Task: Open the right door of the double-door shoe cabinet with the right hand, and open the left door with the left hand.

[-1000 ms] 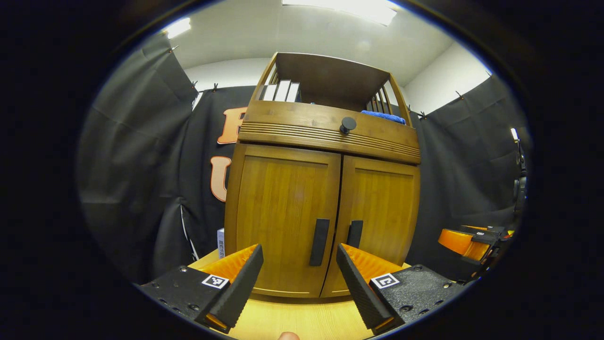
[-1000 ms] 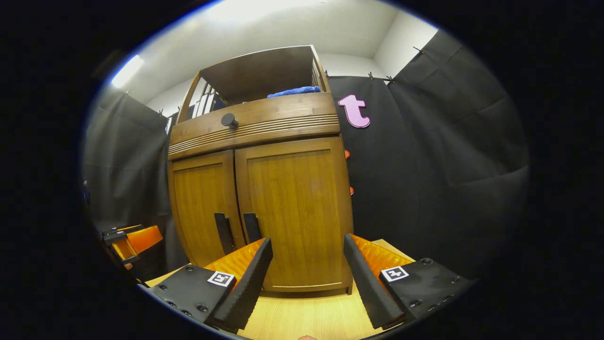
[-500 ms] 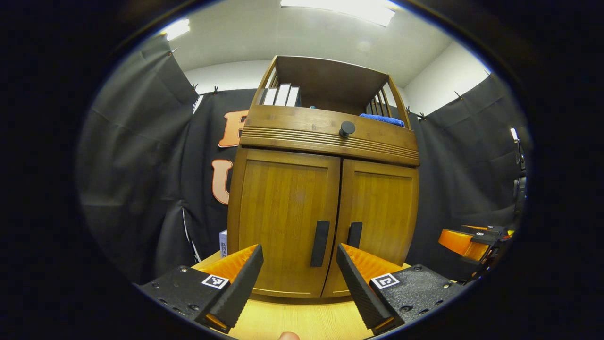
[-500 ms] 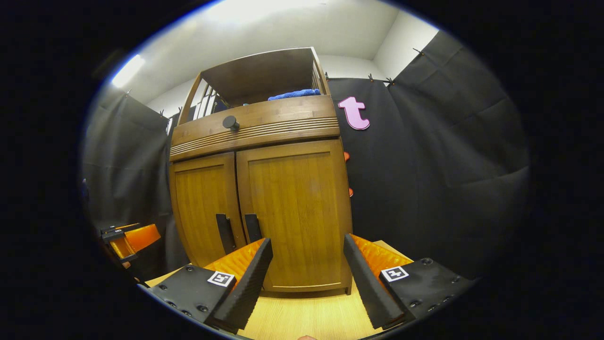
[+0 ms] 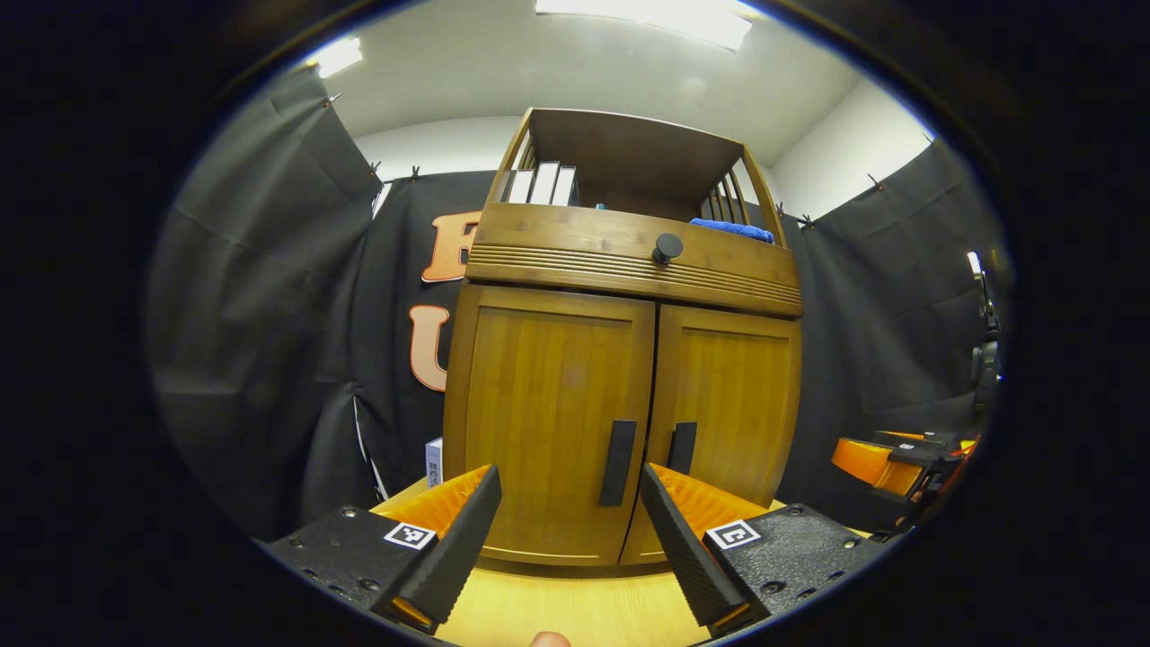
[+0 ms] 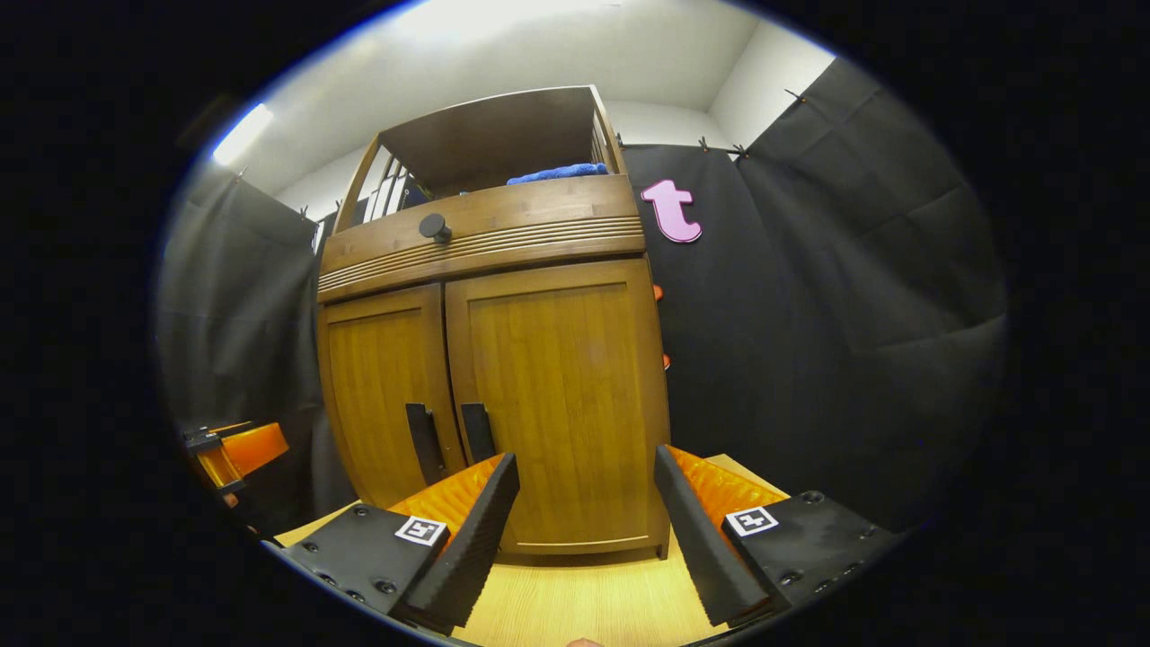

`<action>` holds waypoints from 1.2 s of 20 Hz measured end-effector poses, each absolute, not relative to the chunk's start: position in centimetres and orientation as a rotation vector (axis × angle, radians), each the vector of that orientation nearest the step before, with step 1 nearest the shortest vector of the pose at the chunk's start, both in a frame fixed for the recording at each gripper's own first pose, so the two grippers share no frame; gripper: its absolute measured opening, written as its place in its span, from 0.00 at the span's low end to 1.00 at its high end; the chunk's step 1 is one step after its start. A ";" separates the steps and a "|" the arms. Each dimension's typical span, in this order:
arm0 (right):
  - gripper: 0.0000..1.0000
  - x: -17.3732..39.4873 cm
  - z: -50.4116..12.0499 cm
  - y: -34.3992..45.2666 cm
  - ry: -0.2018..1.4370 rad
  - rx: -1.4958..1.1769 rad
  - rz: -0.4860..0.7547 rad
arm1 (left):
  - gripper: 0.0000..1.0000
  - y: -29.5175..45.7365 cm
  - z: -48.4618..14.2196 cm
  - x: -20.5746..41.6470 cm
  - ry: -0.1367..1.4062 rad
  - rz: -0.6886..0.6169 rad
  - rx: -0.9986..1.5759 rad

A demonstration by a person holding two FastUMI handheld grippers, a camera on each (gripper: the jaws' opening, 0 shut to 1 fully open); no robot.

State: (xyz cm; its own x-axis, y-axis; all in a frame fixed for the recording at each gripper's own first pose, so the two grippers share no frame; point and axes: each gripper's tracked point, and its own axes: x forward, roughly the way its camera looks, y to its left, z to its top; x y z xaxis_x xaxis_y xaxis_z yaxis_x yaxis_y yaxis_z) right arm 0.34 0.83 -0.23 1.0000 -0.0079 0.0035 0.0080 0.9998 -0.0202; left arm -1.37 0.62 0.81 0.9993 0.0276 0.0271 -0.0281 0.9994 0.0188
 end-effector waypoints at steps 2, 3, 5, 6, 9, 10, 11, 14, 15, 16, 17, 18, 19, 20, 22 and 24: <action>0.89 1.5 -0.5 1.0 0.006 -0.021 -0.018 | 0.94 0.9 0.7 -1.3 -0.022 0.026 0.020; 0.98 2.0 -0.7 1.2 0.011 -0.020 -0.020 | 0.94 1.1 0.7 -1.3 -0.020 0.025 0.017; 0.98 3.1 -1.4 1.8 0.021 -0.020 -0.016 | 0.92 1.7 0.7 -1.4 -0.020 0.028 0.012; 0.98 3.6 -1.7 2.2 0.024 -0.018 -0.010 | 0.94 2.3 0.8 -1.4 -0.022 0.037 0.014; 0.98 5.4 -3.0 3.3 0.038 -0.012 0.009 | 0.94 4.1 1.0 -1.3 -0.026 0.076 0.026; 0.98 6.2 -3.4 3.8 0.048 -0.009 0.014 | 0.94 4.6 1.0 -1.3 -0.024 0.085 0.026; 0.98 6.8 -3.9 4.3 0.058 -0.006 0.020 | 0.94 5.1 1.0 -1.3 -0.024 0.091 0.025; 0.98 9.2 -5.0 6.0 0.071 0.004 0.043 | 0.92 7.0 0.9 -1.7 -0.017 0.119 0.034; 0.98 10.0 -5.4 6.6 0.076 0.011 0.046 | 0.92 7.5 0.9 -1.8 -0.016 0.128 0.038; 0.98 10.9 -5.8 7.2 0.086 0.019 0.052 | 0.92 8.1 0.8 -1.8 -0.014 0.135 0.042; 0.98 11.8 -6.5 7.9 0.098 0.027 0.059 | 0.92 8.6 0.8 -1.9 -0.014 0.142 0.045; 0.98 12.5 -7.1 8.6 0.111 0.032 0.067 | 0.92 9.1 0.8 -1.9 -0.013 0.148 0.050; 0.98 13.1 -7.5 9.2 0.119 0.032 0.077 | 0.92 9.5 0.9 -1.9 -0.015 0.154 0.056; 0.98 13.7 -7.9 9.9 0.126 0.028 0.084 | 0.94 9.9 0.9 -1.9 -0.016 0.160 0.064; 0.98 15.0 -8.2 10.8 0.126 0.009 0.092 | 0.94 10.5 1.1 -1.8 -0.019 0.167 0.077; 0.98 16.5 -8.2 11.5 0.117 -0.014 0.081 | 0.97 11.0 1.2 -1.7 -0.022 0.169 0.083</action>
